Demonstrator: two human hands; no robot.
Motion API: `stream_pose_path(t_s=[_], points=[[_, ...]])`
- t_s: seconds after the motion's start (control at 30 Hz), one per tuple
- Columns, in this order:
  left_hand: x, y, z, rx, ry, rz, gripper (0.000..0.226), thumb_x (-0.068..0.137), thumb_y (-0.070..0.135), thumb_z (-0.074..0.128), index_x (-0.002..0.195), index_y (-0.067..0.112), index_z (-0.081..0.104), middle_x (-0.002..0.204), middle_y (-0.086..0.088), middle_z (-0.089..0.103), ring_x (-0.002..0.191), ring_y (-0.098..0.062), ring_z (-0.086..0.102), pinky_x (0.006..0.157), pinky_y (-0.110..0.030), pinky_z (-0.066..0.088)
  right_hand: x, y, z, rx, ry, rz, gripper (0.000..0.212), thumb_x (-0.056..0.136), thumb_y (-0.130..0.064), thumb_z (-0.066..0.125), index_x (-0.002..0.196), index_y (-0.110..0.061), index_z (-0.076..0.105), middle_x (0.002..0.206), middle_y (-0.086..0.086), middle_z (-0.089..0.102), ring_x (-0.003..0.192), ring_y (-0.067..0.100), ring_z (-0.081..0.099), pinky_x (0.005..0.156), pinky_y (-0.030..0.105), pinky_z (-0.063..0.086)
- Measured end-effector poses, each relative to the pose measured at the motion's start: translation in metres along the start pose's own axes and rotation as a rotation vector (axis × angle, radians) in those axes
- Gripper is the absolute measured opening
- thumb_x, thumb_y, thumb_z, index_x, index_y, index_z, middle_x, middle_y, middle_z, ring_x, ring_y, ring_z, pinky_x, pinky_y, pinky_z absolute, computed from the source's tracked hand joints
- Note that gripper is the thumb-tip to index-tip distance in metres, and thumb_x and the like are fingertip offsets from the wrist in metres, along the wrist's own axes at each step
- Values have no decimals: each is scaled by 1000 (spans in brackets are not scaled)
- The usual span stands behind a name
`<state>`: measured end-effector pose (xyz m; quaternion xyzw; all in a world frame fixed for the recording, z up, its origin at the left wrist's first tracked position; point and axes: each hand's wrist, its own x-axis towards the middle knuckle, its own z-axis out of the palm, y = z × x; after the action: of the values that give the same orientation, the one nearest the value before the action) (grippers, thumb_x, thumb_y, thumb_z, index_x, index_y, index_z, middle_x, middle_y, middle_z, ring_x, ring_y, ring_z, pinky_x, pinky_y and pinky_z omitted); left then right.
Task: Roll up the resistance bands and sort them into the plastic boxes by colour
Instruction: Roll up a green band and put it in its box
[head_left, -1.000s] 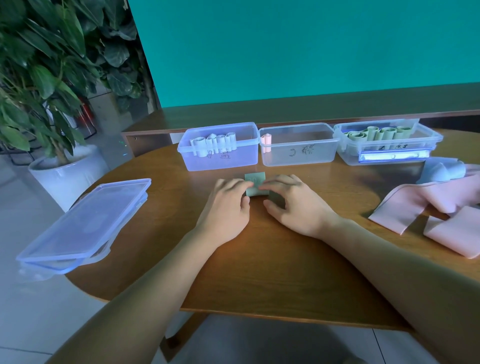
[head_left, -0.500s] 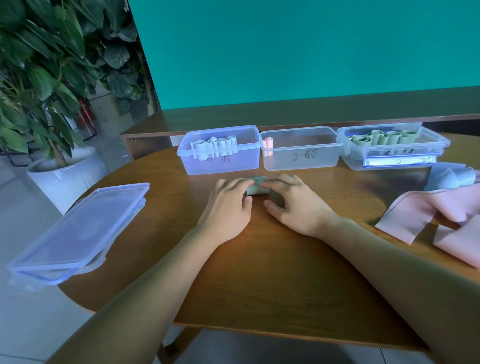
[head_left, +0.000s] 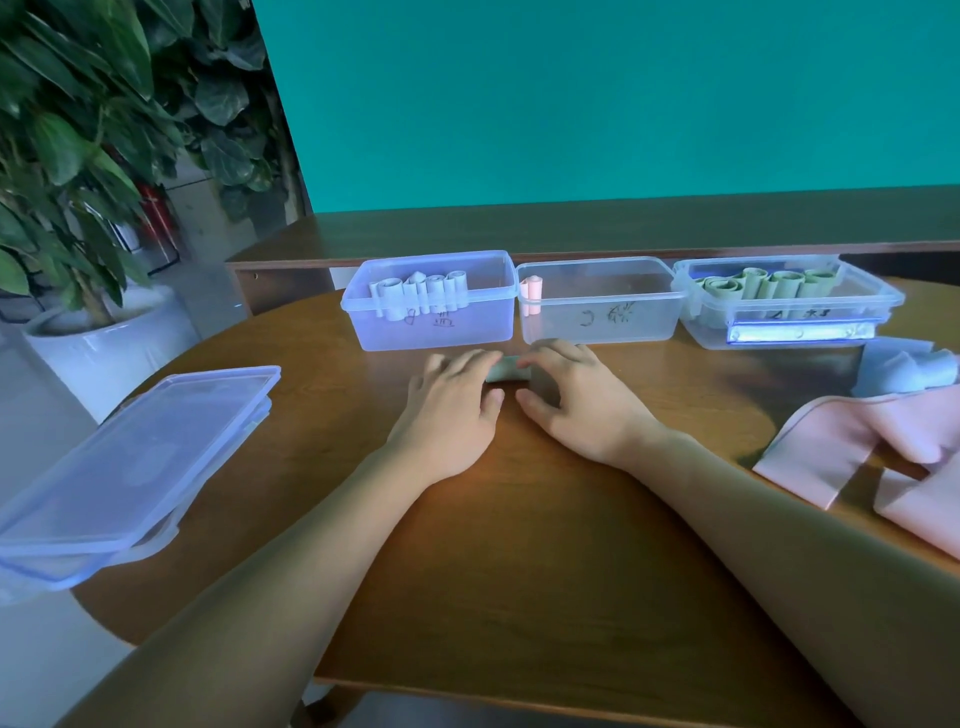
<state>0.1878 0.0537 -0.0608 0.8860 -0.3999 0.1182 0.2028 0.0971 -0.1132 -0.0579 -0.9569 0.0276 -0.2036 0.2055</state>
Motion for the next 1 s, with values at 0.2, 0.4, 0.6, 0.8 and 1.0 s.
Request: stream_pose_path(t_s=[0.2, 0.4, 0.6, 0.8, 1.0], points=[[11, -4, 4, -43, 69, 56, 41, 103, 26, 49, 144, 26, 47, 146, 10, 49, 129, -19, 35, 111, -41, 33, 13, 5, 4, -17, -23, 29, 48, 97, -35, 55, 143, -30, 48, 145, -9, 51, 129, 22, 45, 112, 43, 36], [30, -11, 11, -48, 43, 15, 41, 101, 32, 51, 142, 29, 48, 139, 8, 56, 124, -22, 41, 106, -44, 38, 29, 12, 8, -76, -46, 65, 50, 100, -36, 50, 149, -38, 40, 144, -7, 54, 126, 22, 47, 111, 41, 34], [49, -17, 16, -94, 19, -54, 41, 98, 41, 55, 138, 33, 51, 129, 5, 63, 123, -23, 40, 102, -43, 39, 47, 16, 19, -77, -12, 127, 41, 104, -29, 46, 144, -31, 48, 128, -1, 63, 116, 26, 50, 105, 44, 39], [58, -22, 20, -153, -6, -81, 40, 94, 51, 58, 133, 41, 53, 116, 2, 64, 123, -23, 41, 98, -41, 39, 55, 23, 23, -11, 20, 146, 39, 103, -21, 50, 141, -26, 54, 125, 5, 66, 115, 28, 51, 101, 46, 43], [57, -19, 16, -205, 7, -66, 37, 91, 50, 65, 126, 38, 60, 110, -1, 65, 107, -25, 55, 89, -41, 48, 53, 28, 23, 68, 45, 91, 38, 104, -22, 52, 142, -20, 56, 121, 9, 67, 107, 27, 50, 95, 36, 42]])
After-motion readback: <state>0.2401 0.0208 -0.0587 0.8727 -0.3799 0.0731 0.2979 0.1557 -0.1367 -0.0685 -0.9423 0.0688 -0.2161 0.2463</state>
